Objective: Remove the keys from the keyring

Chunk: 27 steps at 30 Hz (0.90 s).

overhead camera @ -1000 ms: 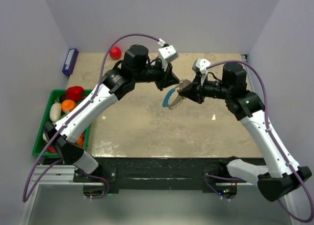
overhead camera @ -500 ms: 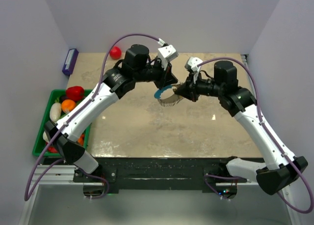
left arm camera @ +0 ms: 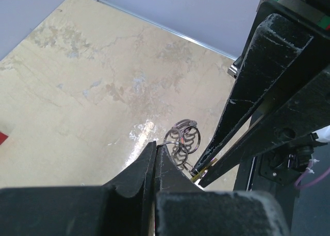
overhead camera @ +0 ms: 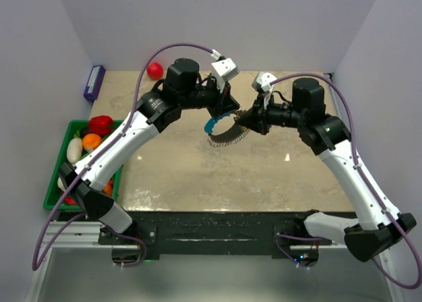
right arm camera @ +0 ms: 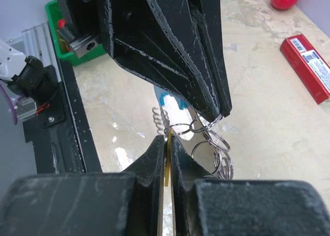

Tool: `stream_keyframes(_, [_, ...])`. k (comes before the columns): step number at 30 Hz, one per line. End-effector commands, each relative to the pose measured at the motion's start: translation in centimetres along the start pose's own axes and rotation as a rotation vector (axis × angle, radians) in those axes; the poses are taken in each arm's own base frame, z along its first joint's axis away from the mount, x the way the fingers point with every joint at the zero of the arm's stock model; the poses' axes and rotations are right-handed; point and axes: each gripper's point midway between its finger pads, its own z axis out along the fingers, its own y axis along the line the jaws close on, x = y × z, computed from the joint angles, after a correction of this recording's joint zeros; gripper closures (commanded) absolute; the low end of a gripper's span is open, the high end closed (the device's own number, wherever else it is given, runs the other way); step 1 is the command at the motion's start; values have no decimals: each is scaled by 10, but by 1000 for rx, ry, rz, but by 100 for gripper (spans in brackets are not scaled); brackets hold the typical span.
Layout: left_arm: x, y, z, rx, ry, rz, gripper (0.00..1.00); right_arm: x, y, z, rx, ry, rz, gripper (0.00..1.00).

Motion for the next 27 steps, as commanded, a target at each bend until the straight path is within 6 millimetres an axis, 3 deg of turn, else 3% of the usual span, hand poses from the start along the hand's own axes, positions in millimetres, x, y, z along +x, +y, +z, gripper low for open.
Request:
stream_keyframes(1, [-59,10,-22,-83,-185,103,100,-19,23,-27,-4,-40,-69,100])
stream_keyframes(12, [-56,3,-25,-47,-186,127,100,-46,4,-65,199,0,-191,100])
stream_keyframes(22, [-39,-18,-12,81,-157,163,100,-61,-21,-59,244,53,-303,100])
stream_keyframes(27, [-30,-29,-2,140,-134,162,100,-57,-37,-57,264,128,-405,100])
